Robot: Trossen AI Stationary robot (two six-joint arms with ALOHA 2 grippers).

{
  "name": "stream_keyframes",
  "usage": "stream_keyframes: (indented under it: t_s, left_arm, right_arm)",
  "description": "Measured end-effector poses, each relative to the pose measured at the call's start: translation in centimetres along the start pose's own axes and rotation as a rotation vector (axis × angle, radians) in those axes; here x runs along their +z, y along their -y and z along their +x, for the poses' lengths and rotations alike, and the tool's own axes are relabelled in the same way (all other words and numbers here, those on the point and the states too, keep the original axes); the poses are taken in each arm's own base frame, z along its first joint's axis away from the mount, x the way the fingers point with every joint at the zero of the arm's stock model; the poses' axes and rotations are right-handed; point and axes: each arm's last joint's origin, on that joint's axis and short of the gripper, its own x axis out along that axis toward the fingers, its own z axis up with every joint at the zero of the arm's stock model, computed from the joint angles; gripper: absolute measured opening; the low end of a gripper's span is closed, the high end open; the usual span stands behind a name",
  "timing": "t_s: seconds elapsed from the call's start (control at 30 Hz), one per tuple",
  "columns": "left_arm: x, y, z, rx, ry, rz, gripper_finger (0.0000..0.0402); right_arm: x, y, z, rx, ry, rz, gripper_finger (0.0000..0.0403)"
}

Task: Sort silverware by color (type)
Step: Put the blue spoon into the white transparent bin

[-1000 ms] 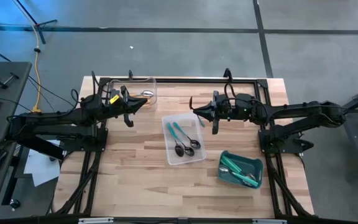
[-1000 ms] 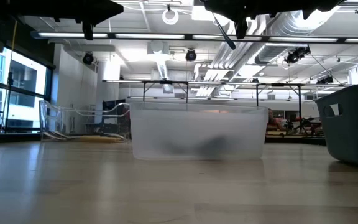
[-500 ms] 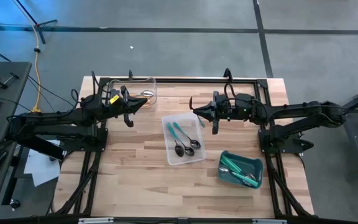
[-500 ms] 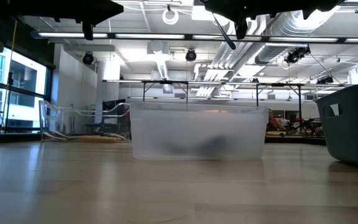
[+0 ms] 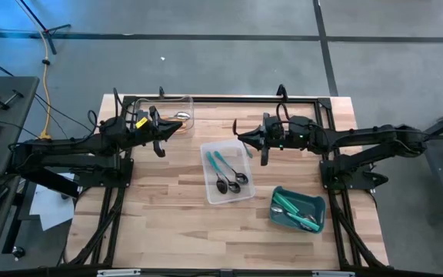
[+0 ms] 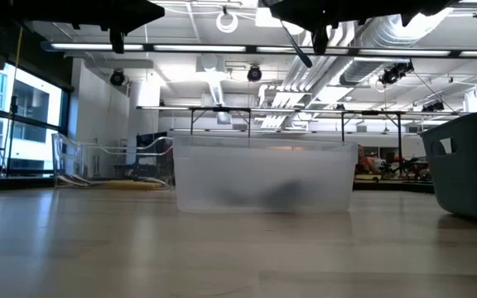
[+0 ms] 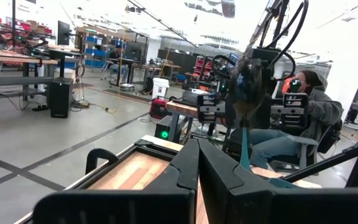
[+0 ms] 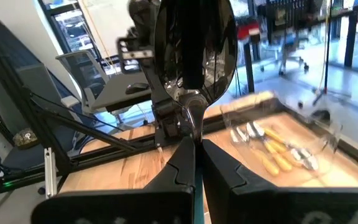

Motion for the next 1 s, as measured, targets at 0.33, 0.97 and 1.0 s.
stream_keyframes:
  t_s: [0.33, 0.97, 1.0]
  left_arm:
    - [0.0, 0.0, 0.0, 0.000, -0.001, 0.000, 0.0000]
    - [-0.4, -0.1, 0.0, 0.008, -0.039, 0.004, 0.0000]
    - [-0.4, -0.1, 0.0, 0.009, -0.041, 0.004, 0.0000]
  right_arm:
    - [0.9, -0.2, 6.4, -0.003, -0.196, 0.076, 0.0000]
    - [-3.6, -0.3, 10.5, -0.144, -0.611, 0.284, 0.0000]
    - [-4.1, -0.3, 10.6, -0.154, -0.627, 0.302, 0.0000]
